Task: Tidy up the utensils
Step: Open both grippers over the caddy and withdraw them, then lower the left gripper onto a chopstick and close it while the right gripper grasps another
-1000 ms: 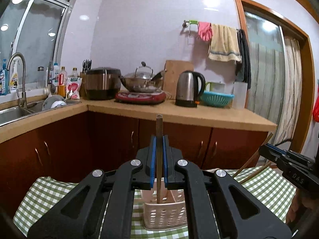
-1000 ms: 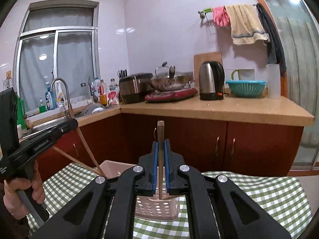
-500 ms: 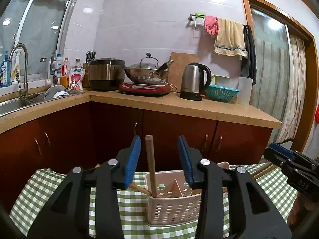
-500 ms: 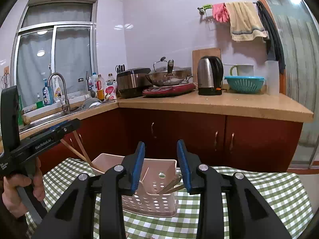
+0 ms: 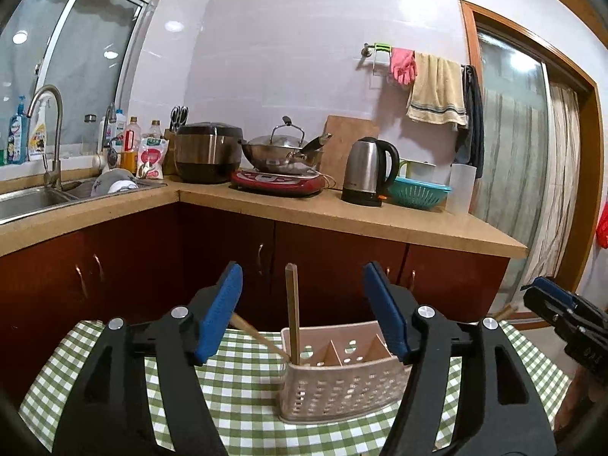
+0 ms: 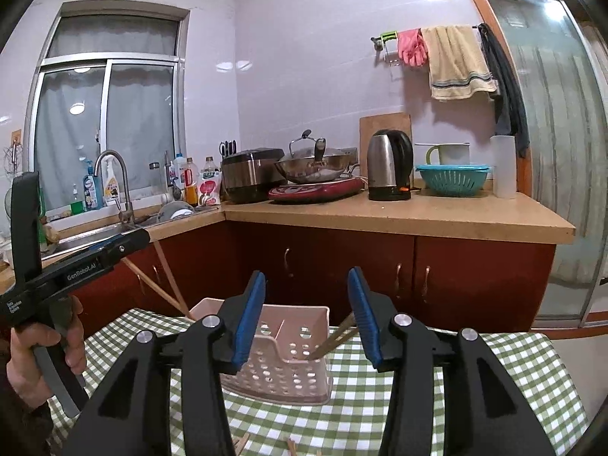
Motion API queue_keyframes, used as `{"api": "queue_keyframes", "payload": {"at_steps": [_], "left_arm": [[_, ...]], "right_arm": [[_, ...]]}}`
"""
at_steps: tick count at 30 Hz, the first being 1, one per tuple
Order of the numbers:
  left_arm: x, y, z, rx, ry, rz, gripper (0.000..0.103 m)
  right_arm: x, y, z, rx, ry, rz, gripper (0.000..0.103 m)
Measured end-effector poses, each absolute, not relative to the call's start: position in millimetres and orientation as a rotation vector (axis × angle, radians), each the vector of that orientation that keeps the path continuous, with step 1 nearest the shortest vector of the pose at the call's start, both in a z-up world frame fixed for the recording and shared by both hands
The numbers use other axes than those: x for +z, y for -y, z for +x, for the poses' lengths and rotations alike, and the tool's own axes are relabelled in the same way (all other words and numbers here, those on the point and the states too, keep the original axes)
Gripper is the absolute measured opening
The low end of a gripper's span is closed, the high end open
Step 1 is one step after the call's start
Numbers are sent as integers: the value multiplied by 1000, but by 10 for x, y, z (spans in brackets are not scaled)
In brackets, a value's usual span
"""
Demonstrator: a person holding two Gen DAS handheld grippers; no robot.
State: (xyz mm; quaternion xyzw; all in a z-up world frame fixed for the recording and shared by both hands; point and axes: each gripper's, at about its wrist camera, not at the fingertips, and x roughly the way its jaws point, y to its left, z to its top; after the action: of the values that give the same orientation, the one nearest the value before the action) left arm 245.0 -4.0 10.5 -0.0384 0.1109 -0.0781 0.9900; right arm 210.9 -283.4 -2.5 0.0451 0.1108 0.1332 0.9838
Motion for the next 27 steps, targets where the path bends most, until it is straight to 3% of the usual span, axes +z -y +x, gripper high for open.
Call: {"api": "queue_keyframes", "payload": {"at_steps": [27], "left_arm": [[-984, -79, 1027, -107, -422, -46, 66]], "right_arm": [[-1127, 3020, 880, 229, -418, 63, 43]]}}
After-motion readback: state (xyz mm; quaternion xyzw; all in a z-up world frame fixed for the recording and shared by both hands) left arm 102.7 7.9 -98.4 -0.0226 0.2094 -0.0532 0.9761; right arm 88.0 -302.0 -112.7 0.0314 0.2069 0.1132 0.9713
